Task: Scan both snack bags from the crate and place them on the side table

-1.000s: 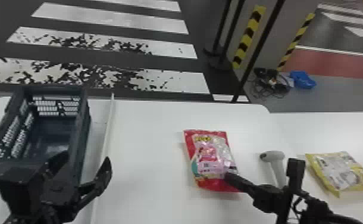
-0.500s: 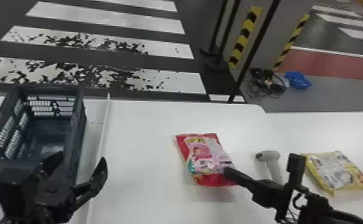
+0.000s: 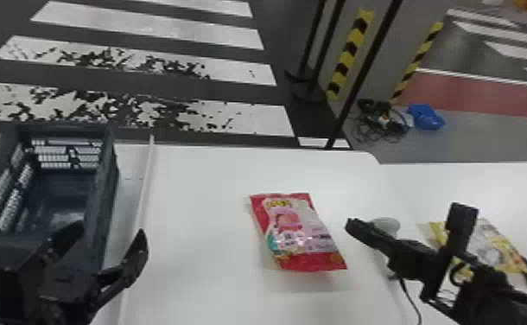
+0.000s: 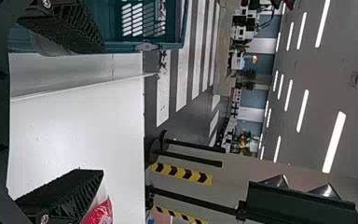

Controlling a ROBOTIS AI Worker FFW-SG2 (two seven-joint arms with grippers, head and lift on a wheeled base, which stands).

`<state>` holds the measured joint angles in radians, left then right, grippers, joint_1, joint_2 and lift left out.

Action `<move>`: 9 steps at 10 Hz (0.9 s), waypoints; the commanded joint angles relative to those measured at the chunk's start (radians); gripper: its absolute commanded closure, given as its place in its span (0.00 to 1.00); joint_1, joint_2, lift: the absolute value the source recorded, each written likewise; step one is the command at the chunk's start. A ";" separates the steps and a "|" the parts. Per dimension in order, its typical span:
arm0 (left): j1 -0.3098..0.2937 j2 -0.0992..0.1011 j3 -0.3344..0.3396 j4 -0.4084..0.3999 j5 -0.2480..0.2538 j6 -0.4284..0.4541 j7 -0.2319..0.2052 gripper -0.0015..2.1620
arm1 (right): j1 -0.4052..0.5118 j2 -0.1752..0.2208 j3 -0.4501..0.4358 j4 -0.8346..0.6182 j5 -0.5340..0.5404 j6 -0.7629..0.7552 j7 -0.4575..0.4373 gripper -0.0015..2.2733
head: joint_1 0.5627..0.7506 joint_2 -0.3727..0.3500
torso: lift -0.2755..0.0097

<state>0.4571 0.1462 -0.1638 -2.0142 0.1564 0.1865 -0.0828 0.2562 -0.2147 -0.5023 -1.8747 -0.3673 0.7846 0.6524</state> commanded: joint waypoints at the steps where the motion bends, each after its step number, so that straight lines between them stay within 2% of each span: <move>1: -0.003 0.001 0.004 -0.003 0.000 0.000 0.000 0.03 | -0.015 -0.011 -0.030 0.026 0.070 -0.003 -0.007 0.00 | 0.70 0.10 | 0.63; 3: -0.014 0.003 0.004 -0.003 0.000 0.000 0.000 0.03 | -0.032 -0.045 -0.047 0.081 0.133 -0.031 -0.056 0.00 | 0.70 0.04 | 0.63; 7: -0.020 0.003 0.007 0.019 0.003 0.000 0.000 0.03 | -0.106 -0.135 -0.024 0.299 0.246 -0.169 -0.060 0.01 | 0.70 0.03 | 0.63; 9: -0.021 0.003 0.010 0.031 0.005 0.000 0.000 0.03 | -0.135 -0.172 -0.001 0.391 0.248 -0.184 -0.057 0.01 | 0.70 0.03 | 0.63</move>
<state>0.4364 0.1486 -0.1539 -1.9869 0.1608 0.1862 -0.0829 0.1307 -0.3775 -0.5095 -1.5093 -0.1204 0.6043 0.5950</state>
